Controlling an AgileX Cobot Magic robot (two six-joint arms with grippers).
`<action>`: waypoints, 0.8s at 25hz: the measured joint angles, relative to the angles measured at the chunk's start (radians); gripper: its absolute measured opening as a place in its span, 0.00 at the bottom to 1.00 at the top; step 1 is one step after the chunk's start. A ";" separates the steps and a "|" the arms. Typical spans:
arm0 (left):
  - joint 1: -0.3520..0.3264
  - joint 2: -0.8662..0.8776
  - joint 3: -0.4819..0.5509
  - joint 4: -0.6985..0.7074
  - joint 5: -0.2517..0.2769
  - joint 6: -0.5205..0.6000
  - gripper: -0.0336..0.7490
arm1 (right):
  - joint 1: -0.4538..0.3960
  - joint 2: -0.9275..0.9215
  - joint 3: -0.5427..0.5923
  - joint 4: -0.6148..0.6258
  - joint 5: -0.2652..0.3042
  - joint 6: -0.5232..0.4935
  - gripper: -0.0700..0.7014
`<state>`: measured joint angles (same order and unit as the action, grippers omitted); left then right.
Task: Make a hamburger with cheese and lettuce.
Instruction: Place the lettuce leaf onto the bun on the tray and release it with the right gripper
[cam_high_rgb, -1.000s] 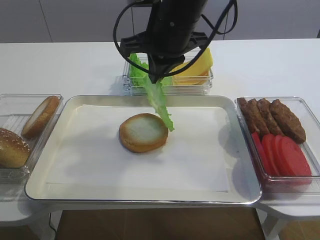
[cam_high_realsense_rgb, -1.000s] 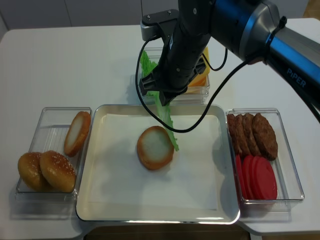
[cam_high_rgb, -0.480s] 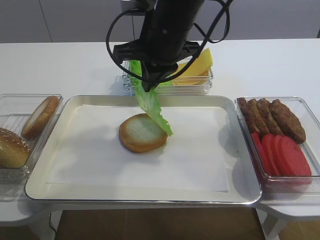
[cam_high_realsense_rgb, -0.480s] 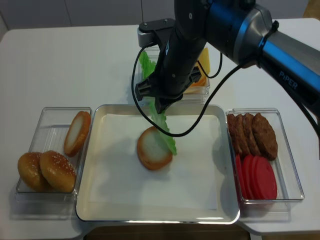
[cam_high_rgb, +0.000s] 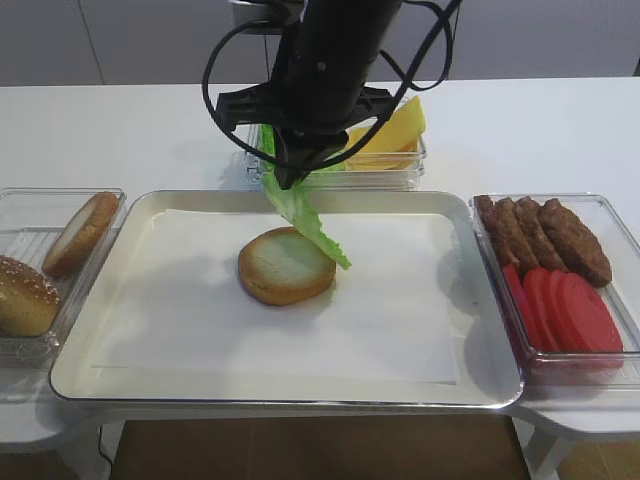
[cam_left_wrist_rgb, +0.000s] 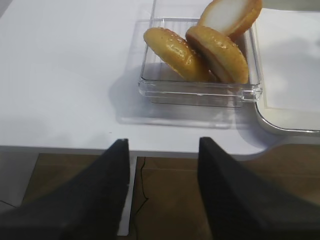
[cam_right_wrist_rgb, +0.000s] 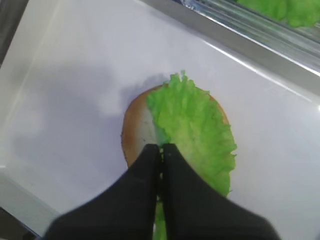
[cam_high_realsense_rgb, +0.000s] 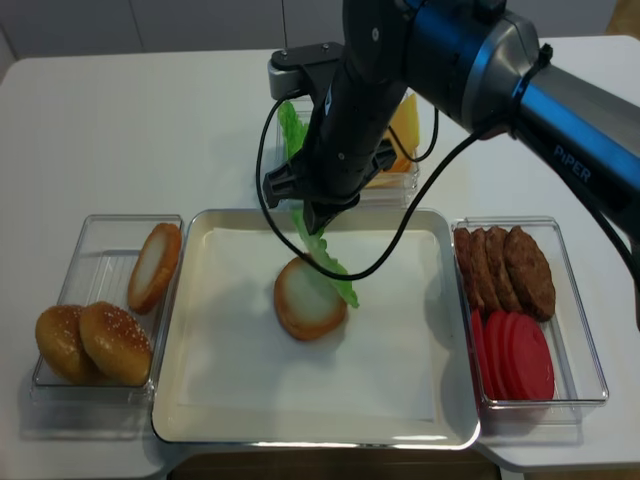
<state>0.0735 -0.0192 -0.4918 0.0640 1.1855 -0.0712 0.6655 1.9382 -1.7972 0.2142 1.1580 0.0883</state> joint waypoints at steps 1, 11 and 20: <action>0.000 0.000 0.000 0.000 0.000 0.000 0.47 | 0.002 0.000 0.000 0.002 0.000 0.000 0.13; 0.000 0.000 0.000 0.000 0.000 0.000 0.47 | 0.002 0.000 0.000 0.019 0.000 0.000 0.13; 0.000 0.000 0.000 0.000 0.000 0.000 0.47 | 0.002 0.000 0.000 0.021 0.000 0.000 0.24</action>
<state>0.0735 -0.0192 -0.4918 0.0640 1.1855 -0.0712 0.6673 1.9382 -1.7972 0.2349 1.1580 0.0883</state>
